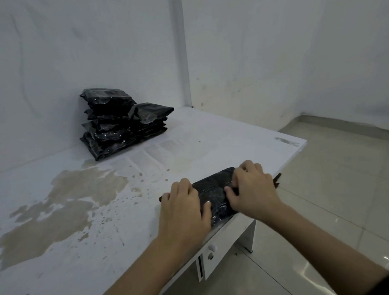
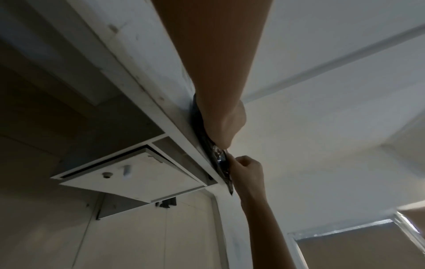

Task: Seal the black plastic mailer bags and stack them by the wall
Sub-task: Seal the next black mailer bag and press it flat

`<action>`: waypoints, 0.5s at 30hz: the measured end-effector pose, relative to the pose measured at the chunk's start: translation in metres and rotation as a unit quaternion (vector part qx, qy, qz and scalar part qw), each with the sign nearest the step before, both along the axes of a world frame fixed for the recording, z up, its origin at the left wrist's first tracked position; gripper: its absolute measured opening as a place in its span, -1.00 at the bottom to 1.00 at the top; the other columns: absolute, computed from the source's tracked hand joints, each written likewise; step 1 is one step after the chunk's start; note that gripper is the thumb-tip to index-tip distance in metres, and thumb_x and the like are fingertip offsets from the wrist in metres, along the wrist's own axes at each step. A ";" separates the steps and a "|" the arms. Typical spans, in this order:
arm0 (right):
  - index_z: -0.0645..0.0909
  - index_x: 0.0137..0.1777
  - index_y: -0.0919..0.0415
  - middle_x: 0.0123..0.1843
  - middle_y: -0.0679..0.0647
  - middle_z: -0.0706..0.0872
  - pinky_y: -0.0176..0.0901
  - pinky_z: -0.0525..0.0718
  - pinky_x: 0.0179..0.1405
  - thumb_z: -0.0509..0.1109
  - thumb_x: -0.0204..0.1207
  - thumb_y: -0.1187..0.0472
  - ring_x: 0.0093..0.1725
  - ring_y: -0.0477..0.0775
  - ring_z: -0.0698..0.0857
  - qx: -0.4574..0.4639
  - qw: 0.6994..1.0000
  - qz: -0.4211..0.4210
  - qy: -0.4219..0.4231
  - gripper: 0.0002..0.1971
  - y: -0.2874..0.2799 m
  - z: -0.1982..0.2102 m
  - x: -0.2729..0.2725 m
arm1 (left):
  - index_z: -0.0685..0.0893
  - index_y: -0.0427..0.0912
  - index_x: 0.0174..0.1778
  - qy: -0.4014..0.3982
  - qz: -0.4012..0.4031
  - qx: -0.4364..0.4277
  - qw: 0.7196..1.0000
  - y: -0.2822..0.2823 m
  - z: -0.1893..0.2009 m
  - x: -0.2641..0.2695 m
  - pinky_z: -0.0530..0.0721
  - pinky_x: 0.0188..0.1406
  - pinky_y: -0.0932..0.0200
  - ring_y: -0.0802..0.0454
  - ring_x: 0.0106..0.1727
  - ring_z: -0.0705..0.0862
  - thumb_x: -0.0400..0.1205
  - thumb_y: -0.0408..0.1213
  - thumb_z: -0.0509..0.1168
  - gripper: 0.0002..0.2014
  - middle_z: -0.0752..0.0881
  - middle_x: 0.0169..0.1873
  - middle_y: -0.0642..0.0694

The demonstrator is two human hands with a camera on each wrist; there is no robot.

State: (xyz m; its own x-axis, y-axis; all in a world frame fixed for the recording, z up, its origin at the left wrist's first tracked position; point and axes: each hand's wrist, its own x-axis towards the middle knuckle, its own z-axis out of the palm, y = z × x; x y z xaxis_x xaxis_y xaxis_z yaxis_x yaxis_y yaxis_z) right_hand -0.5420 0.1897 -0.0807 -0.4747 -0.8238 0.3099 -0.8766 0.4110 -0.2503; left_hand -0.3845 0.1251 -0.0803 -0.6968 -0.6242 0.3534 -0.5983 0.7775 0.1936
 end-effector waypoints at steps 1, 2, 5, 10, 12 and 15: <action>0.49 0.14 0.14 0.40 0.10 0.42 0.12 0.35 0.41 0.22 0.60 0.07 0.42 0.14 0.40 0.003 1.000 0.021 -0.008 -0.79 0.000 -0.004 0.002 | 0.52 -0.11 -0.08 -0.009 -0.005 0.019 1.000 -0.001 -0.006 0.002 0.42 0.14 0.03 -0.08 0.25 0.52 0.65 0.02 -0.03 -0.67 0.52 0.11 -0.06; 0.40 0.35 0.12 0.57 0.09 0.27 0.18 0.14 0.55 0.13 0.65 0.13 0.57 0.10 0.23 0.020 0.998 0.054 -0.020 -0.70 0.001 -0.009 0.001 | 0.53 -0.12 0.17 -0.015 -0.006 0.039 0.999 -0.004 -0.010 0.004 0.34 0.33 -0.07 -0.16 0.46 0.40 0.62 0.08 -0.18 -0.50 0.47 0.35 -0.13; 0.03 0.67 0.08 0.72 -0.04 -0.02 -0.11 -0.25 0.60 -0.12 0.76 0.16 0.68 -0.10 -0.09 0.079 0.987 0.122 -0.075 -0.52 0.005 -0.015 -0.006 | -0.14 -0.08 0.68 -0.077 0.020 0.141 0.987 -0.011 -0.022 0.008 -0.27 0.60 0.06 0.04 0.66 -0.32 0.63 0.21 -0.45 -0.28 -0.22 0.68 -0.03; -0.12 0.70 0.13 0.72 -0.02 -0.10 -0.31 -0.27 0.56 -0.19 0.77 0.07 0.67 -0.15 -0.13 0.103 0.979 0.147 -0.101 -0.48 -0.013 -0.014 -0.023 | -0.33 -0.26 0.65 -0.060 0.083 0.178 0.979 -0.011 -0.013 -0.002 -0.34 0.58 0.11 0.03 0.65 -0.36 0.73 0.15 -0.21 -0.25 -0.32 0.66 -0.13; -0.11 0.70 0.10 0.72 -0.03 -0.13 -0.25 -0.29 0.58 -0.18 0.77 0.07 0.67 -0.14 -0.17 0.113 0.978 0.151 -0.091 -0.48 -0.022 -0.015 -0.029 | -0.33 -0.28 0.64 -0.058 0.098 0.182 0.977 -0.013 -0.014 -0.006 -0.32 0.58 0.10 0.01 0.66 -0.34 0.73 0.16 -0.18 -0.23 -0.31 0.66 -0.16; -0.16 0.70 0.03 0.72 -0.04 -0.21 -0.15 -0.32 0.60 -0.20 0.77 0.03 0.67 -0.08 -0.26 0.136 0.973 0.154 -0.100 -0.48 -0.024 -0.016 -0.037 | -0.34 -0.24 0.64 -0.059 0.079 0.202 0.974 -0.016 -0.015 -0.004 -0.34 0.57 0.12 0.02 0.65 -0.35 0.73 0.15 -0.21 -0.26 -0.34 0.65 -0.15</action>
